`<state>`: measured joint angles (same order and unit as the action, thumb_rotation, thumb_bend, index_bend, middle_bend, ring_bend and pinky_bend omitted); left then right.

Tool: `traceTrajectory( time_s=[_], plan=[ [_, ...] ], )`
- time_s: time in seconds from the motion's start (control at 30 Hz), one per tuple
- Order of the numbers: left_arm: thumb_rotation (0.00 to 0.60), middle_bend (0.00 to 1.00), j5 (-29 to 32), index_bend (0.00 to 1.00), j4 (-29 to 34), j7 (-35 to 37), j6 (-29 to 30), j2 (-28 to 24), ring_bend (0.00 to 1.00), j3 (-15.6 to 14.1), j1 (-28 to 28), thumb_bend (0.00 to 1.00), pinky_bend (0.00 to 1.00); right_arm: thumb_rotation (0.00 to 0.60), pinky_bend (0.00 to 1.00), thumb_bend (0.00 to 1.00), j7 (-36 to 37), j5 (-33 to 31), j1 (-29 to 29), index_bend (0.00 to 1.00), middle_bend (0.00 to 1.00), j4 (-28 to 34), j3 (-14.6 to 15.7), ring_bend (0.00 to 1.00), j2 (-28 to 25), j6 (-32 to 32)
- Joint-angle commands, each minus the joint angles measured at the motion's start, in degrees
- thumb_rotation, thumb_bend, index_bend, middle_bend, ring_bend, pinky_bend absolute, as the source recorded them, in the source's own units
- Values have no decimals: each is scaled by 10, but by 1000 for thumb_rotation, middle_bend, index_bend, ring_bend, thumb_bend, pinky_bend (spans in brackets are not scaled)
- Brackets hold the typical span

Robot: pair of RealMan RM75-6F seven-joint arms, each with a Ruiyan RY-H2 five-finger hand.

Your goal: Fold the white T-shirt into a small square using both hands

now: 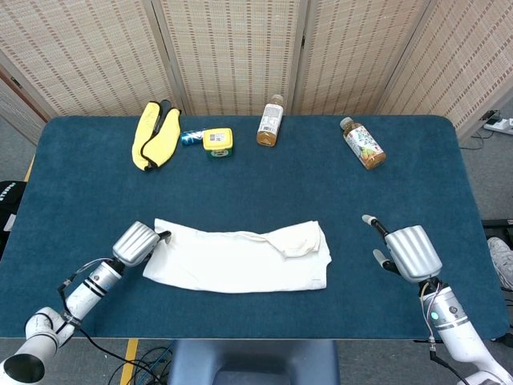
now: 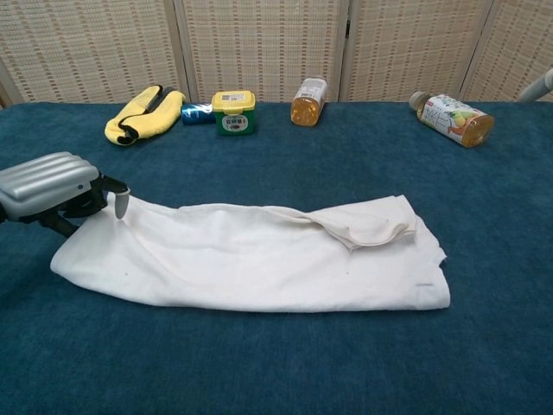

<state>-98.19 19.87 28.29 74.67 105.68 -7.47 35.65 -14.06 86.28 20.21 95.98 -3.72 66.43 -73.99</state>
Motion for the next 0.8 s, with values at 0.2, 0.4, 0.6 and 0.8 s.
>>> traceTrajectory(
  time_s=[0.2, 0.4, 0.6, 0.8],
  plan=[
    [600, 941, 11, 531, 12, 20, 1, -7, 860, 8, -4, 436, 964, 600, 1000, 322, 5, 3, 0, 173, 951, -1, 0, 990, 1, 2],
    [600, 947, 9, 589, 22, 18, 5, -8, 866, 5, -6, 476, 964, 600, 1000, 321, 10, 8, 0, 174, 951, -1, 0, 990, 2, 3],
    [600, 957, 11, 641, 29, 17, 9, -8, 870, 8, -8, 511, 964, 600, 1000, 321, 15, 11, 0, 173, 951, 0, -1, 990, -1, 2],
    [600, 965, 14, 670, 47, 19, 16, -12, 874, 8, -19, 547, 965, 600, 1000, 321, 19, 15, -2, 173, 951, -2, 0, 989, -1, -1]
  ],
)
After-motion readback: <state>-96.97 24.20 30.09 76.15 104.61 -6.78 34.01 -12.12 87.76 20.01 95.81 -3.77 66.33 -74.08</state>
